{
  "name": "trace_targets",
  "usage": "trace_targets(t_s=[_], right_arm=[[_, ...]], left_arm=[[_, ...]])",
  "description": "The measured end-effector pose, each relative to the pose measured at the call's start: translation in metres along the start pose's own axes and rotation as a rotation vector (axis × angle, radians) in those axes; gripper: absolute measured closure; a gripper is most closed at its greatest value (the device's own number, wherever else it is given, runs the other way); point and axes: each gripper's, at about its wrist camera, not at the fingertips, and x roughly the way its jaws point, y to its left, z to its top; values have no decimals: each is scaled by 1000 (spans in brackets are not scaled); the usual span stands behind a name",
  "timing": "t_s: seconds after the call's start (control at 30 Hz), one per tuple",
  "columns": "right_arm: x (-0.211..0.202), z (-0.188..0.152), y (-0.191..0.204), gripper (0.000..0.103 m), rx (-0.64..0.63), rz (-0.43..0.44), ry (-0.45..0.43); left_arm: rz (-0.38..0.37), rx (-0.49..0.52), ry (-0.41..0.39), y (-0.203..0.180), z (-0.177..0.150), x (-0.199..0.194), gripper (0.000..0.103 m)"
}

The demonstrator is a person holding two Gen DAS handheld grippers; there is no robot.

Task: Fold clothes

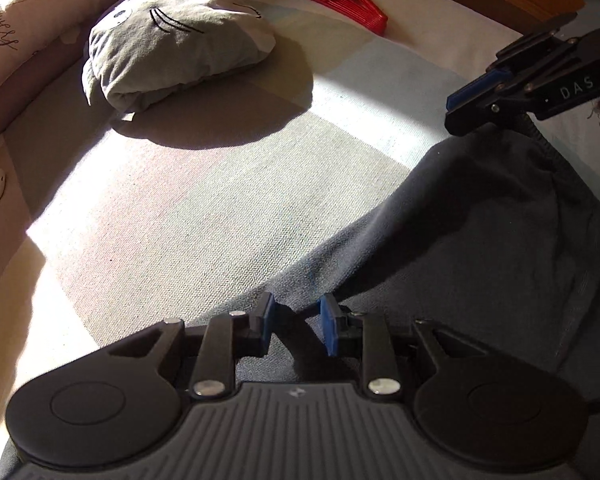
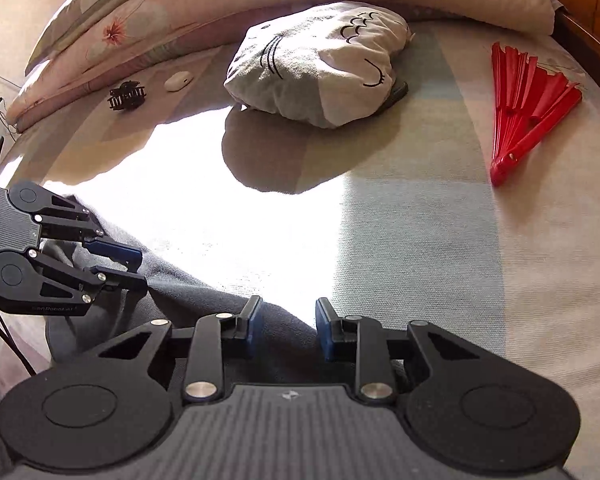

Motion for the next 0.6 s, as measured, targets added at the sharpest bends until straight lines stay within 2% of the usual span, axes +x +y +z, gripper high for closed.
trace_targets(t_s=[0.13, 0.23, 0.43, 0.5, 0.6], right_arm=[[3, 12, -5, 70, 0, -73, -10], [10, 14, -12, 70, -22, -60, 32], [22, -15, 18, 72, -238, -89, 148], [19, -16, 20, 72, -256, -92, 139], [6, 1, 7, 72, -170, -77, 69]], left_arm=[[-11, -5, -13, 1, -4, 1, 77], [-26, -18, -17, 4, -4, 0, 77], [-38, -6, -21, 6, -4, 2, 77], [-37, 1, -25, 5, -6, 2, 77], [-33, 6, -28, 2, -7, 2, 77]])
